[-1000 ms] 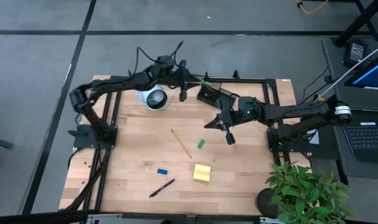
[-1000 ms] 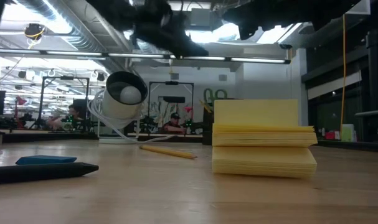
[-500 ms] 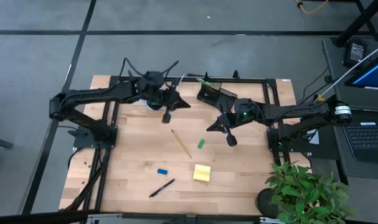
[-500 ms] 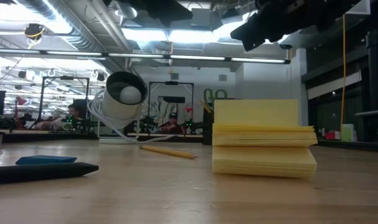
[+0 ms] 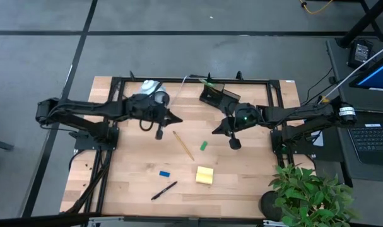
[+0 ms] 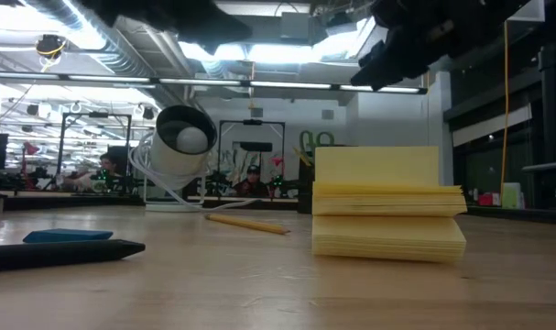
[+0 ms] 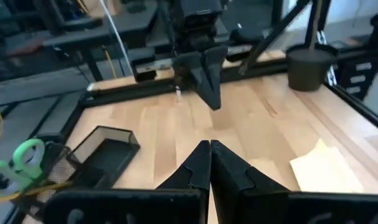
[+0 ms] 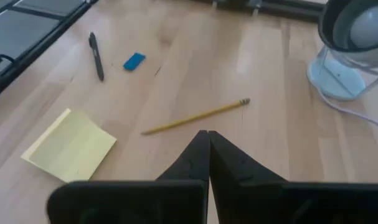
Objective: Pick and place office supplies into organizer
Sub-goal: Put the green eraser into the desk organizer
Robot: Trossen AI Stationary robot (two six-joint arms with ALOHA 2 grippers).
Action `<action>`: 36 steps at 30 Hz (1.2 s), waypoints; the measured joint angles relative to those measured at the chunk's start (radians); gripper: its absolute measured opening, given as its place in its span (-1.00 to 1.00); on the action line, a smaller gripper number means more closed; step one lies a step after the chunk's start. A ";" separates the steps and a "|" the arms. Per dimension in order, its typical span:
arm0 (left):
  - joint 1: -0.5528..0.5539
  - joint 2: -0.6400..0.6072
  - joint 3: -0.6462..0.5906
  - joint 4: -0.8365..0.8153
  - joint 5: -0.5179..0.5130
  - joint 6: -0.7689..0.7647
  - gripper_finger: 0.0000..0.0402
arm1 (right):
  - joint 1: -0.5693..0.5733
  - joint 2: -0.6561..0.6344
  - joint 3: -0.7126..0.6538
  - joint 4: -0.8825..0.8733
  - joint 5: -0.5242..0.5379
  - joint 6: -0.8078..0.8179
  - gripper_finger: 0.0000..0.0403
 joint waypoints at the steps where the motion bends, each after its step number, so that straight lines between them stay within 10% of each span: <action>1: -0.008 -0.018 -0.026 0.022 -0.006 -0.005 -0.99 | 0.000 0.005 0.001 -0.003 0.002 0.000 -0.98; 23: -0.133 -0.342 -0.565 0.455 -0.246 -0.109 -0.99 | 0.055 0.528 0.560 -0.633 0.143 -0.148 -0.91; 36: -0.140 -0.490 -0.612 0.265 -0.239 -0.128 -0.99 | 0.123 0.659 0.643 -0.649 0.201 -0.290 -0.61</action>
